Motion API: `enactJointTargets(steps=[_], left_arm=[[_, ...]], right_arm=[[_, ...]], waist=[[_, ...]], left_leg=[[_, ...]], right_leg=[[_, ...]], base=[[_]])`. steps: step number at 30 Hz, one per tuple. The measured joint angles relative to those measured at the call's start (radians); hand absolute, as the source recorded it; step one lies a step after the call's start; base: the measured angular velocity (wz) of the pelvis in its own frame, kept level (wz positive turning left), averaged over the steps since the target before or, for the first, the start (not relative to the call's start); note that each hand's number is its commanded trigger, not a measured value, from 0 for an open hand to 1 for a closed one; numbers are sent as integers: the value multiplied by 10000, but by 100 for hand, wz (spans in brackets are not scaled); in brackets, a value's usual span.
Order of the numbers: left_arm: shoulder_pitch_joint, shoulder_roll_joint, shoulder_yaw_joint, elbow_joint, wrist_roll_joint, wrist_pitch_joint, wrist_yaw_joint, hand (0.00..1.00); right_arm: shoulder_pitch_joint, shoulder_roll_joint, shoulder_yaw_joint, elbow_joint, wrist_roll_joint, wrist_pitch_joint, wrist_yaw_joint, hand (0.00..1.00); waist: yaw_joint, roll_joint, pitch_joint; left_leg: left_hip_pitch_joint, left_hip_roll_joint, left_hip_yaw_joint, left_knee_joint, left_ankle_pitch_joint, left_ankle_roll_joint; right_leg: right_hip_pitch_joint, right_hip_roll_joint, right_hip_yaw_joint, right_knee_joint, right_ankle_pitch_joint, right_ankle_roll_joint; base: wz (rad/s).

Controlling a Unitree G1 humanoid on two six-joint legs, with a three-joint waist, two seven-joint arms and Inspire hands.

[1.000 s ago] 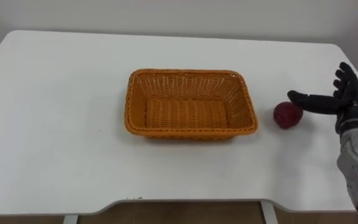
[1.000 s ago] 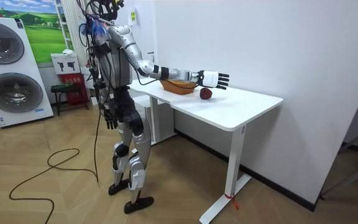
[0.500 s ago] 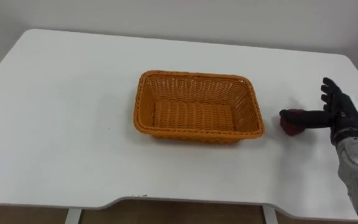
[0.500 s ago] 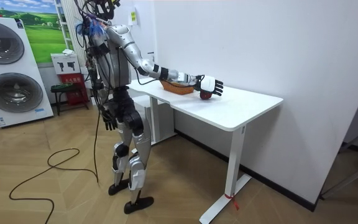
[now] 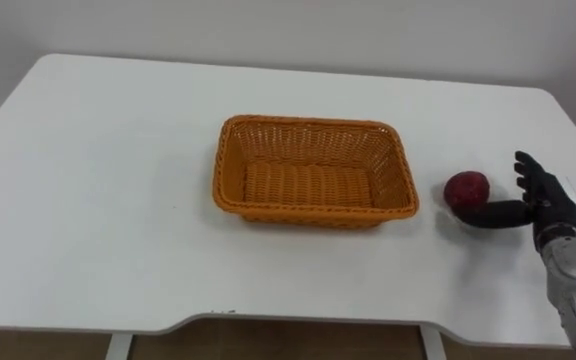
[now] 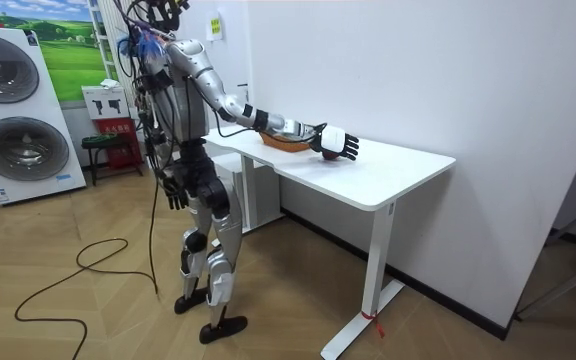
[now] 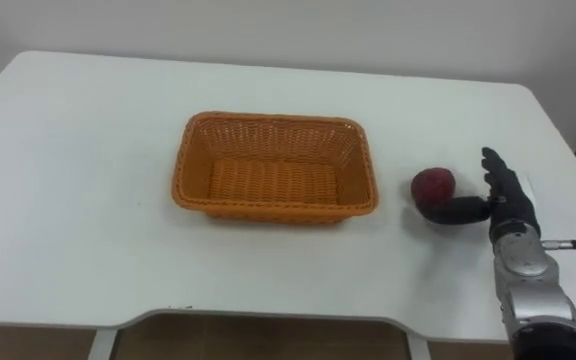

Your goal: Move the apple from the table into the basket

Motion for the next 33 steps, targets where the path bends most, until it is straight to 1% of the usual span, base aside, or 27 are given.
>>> enactJointTargets(steps=[5, 7, 10, 12, 16, 23, 27, 29, 33], left_arm=[[-193, 37, -2, 120, -3, -130, -53, 0], [-293, 75, -2, 332, -3, -145, -72, 0], [-298, 93, 0, 345, 1, -143, -74, 0], [-293, 99, 0, 347, 0, -139, -74, 0], [-286, 101, 0, 352, 1, -136, -75, 0], [-321, 104, -21, 370, -4, -119, -161, 0], [-300, 105, -23, 377, 2, -113, -270, 0], [-304, 105, -21, 379, 5, -112, -308, 0], [-324, 113, -24, 451, 2, -84, -469, 0]], right_arm=[[5, 2, 17, 42, -412, -42, 1, 0], [10, 28, 34, 291, -551, -136, 3, 0], [314, 31, 101, 334, -662, -148, 31, 0], [431, 31, 101, 334, -703, -325, 38, 0], [453, 31, 101, 341, -844, -327, 79, 0], [442, 31, 163, 333, -1646, -322, 392, 0], [433, 33, 164, 332, -1771, -322, 394, 0], [393, 33, 164, 332, -1807, -322, 393, 0], [332, 33, 164, 327, -1830, -320, 392, 0]], waist=[[78, 10, 3], [92, 18, 8], [82, 10, -1], [83, 13, -5], [85, 5, -13], [116, -3, -42], [125, 53, -34], [131, 86, -13], [135, 100, -11]], left_leg=[[32, 0, -15, -14, 0, 0], [83, -2, -25, -23, 0, 0], [63, -7, -137, -15, 0, 0], [60, -6, -152, -14, 0, 0], [59, -8, -161, -10, 0, 0], [77, -20, -158, -6, 0, 0], [126, -19, -246, -2, 1, -2], [123, -18, -250, -2, 7, -12], [76, -27, -281, 25, 9, -16]], right_leg=[[61, 2, -33, -26, 1, 2], [175, 2, -68, -69, 2, 3], [213, 1, -172, -169, 21, 4], [248, -1, -204, -171, 20, 4], [279, -3, -218, -175, 20, 4], [306, -7, -201, -174, 20, 5], [387, 2, -251, -179, 20, 4], [388, 5, -253, -180, 20, 4], [366, 0, -245, -180, 18, 1]], base=[[1], [6], [8], [5], [0], [0], [3], [0], [0]])
